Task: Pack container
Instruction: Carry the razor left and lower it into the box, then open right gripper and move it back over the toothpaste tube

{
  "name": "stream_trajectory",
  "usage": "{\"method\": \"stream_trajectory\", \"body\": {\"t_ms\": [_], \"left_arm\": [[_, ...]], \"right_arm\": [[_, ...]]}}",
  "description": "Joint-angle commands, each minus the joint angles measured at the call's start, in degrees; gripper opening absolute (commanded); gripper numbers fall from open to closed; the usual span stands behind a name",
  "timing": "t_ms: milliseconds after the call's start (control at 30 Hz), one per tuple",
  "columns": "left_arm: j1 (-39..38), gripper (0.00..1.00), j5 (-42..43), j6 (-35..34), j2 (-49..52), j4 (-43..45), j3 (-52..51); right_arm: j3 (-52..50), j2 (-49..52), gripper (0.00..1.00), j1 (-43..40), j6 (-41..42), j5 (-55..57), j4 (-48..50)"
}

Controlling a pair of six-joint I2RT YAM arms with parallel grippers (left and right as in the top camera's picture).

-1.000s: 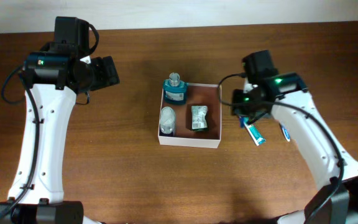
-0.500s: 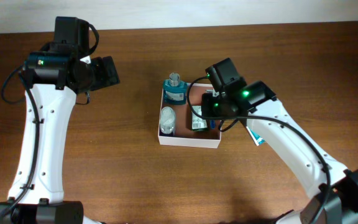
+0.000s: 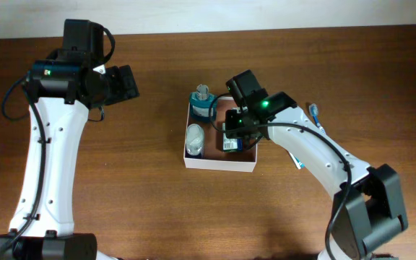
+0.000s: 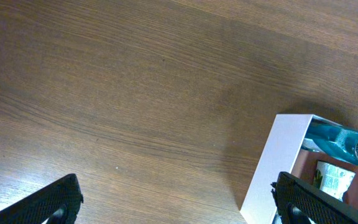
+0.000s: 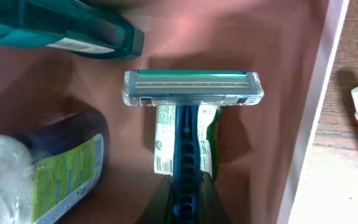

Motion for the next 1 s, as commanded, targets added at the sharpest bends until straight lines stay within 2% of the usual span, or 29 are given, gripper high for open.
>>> {"method": "stream_trajectory", "body": {"t_ms": [0, 633, 700, 733, 967], "left_arm": [[0.13, 1.0, -0.24, -0.24, -0.59, -0.02, 0.5], [0.13, 0.99, -0.24, -0.26, -0.59, -0.02, 0.5], [0.13, 0.99, -0.24, -0.26, -0.59, -0.02, 0.5], [0.13, 0.99, -0.24, -0.26, -0.59, -0.02, 0.5], [0.13, 0.99, -0.24, -0.26, -0.59, -0.02, 0.5]], "right_arm": [[0.85, 1.75, 0.04, 0.63, 0.48, 0.85, 0.79], [0.85, 7.13, 0.05, 0.63, 0.48, 0.81, 1.84], [0.85, 7.13, 0.15, 0.63, 0.48, 0.76, 2.01], [0.85, 7.13, 0.17, 0.63, 0.48, 0.76, 2.01], [0.94, 7.06, 0.18, 0.63, 0.42, 0.13, 2.23]]}}
